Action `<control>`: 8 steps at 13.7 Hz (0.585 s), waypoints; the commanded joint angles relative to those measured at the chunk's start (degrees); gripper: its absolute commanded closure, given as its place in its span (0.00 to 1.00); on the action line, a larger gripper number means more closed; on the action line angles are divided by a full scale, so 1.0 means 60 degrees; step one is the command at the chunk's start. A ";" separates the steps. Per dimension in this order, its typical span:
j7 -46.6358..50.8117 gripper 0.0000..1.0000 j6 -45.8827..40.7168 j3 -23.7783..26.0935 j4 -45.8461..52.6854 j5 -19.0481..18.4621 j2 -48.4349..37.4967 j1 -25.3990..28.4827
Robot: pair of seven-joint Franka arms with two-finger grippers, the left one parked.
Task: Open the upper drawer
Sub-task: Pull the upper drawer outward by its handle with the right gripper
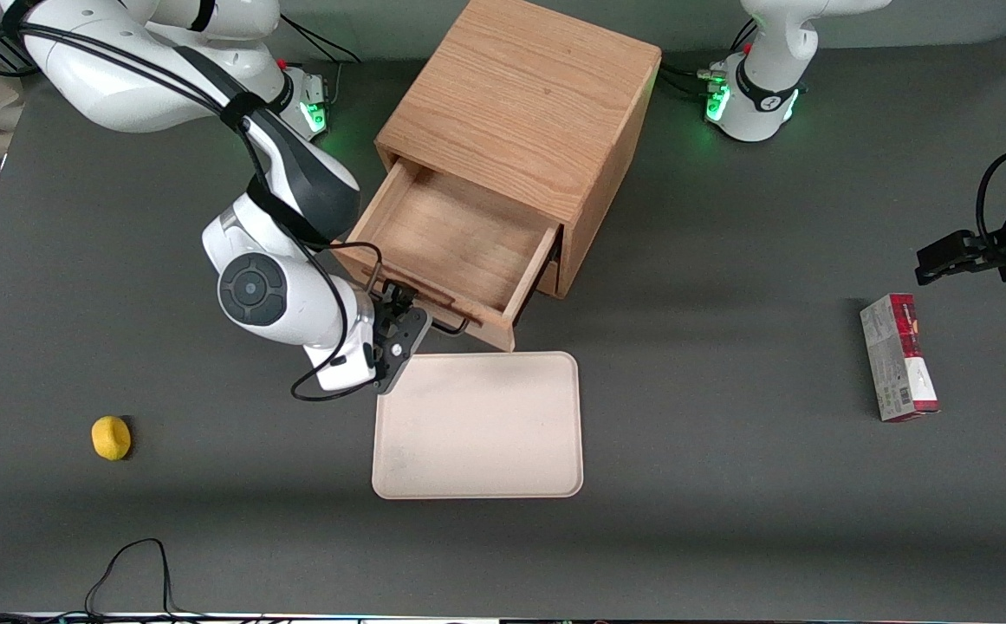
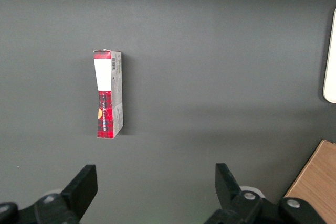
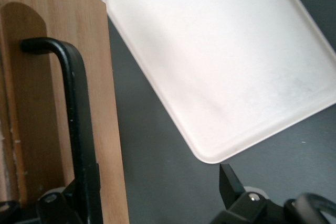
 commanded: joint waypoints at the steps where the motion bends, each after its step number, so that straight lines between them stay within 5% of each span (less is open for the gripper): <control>1: -0.0099 0.00 -0.0059 -0.0375 0.0557 -0.0352 0.0338 0.0103; 8: 0.0004 0.00 -0.0117 -0.0408 0.1364 -0.0499 0.0236 0.0118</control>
